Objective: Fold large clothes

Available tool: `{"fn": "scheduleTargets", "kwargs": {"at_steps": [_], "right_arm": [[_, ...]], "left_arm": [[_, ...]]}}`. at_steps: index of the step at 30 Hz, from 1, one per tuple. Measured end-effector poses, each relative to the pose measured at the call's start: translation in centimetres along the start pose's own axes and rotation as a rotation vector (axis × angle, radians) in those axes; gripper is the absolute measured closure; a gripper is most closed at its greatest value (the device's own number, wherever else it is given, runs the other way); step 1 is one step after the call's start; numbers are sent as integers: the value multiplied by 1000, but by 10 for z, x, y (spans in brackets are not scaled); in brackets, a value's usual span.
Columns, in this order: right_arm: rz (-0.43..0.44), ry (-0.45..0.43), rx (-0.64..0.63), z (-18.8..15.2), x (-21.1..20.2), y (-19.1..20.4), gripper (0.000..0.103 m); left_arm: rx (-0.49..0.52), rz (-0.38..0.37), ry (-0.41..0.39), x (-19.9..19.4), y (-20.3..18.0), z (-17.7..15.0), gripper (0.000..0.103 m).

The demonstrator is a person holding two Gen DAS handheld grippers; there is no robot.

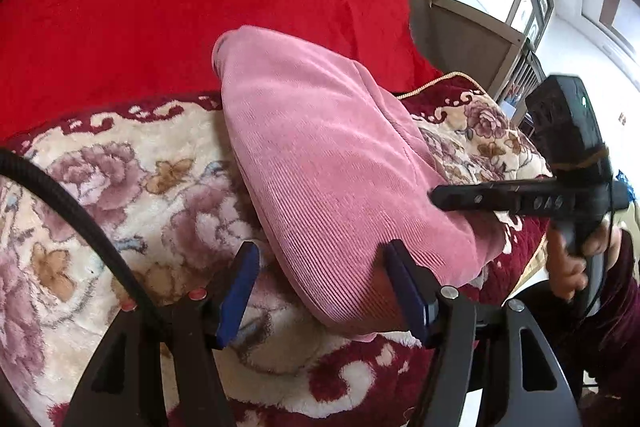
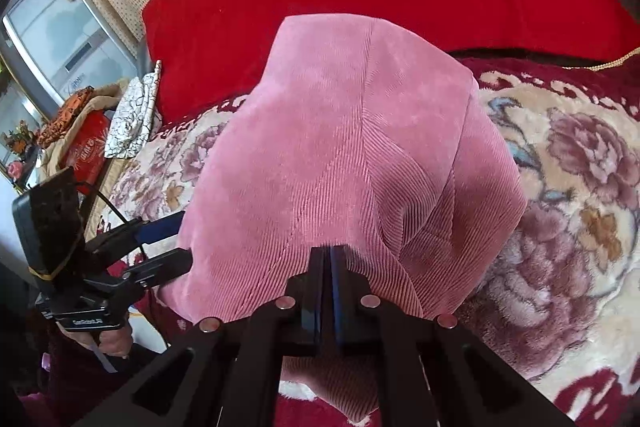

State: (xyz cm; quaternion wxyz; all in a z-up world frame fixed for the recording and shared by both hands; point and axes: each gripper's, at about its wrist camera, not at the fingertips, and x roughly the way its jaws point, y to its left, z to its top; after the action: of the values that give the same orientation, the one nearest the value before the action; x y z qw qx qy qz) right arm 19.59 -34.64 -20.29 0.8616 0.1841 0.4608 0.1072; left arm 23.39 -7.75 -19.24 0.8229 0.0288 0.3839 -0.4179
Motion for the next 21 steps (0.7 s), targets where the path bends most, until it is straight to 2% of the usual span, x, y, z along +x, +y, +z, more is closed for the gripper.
{"fn": "scheduleTargets", "kwargs": {"at_steps": [4, 9, 12, 13, 15, 17, 21], "right_arm": [[61, -4, 48, 24, -9, -4, 96], [-2, -74, 69, 71, -3, -14, 96], [-37, -19, 148, 89, 38, -39, 96], [-43, 28, 182, 89, 63, -51, 96], [16, 19, 237, 85, 71, -63, 97], [22, 5, 248, 83, 61, -62, 97], [-27, 7, 205, 76, 32, -51, 94]], "left_arm": [[1, 5, -3, 3, -1, 4, 34], [-15, 26, -1, 10, 3, 6, 20], [-44, 13, 0, 13, 9, 7, 17], [-52, 13, 0, 14, 9, 8, 17], [-43, 22, -3, 14, 8, 9, 17], [-29, 35, -8, 12, 5, 10, 17], [-28, 44, -9, 12, 5, 10, 17]]}}
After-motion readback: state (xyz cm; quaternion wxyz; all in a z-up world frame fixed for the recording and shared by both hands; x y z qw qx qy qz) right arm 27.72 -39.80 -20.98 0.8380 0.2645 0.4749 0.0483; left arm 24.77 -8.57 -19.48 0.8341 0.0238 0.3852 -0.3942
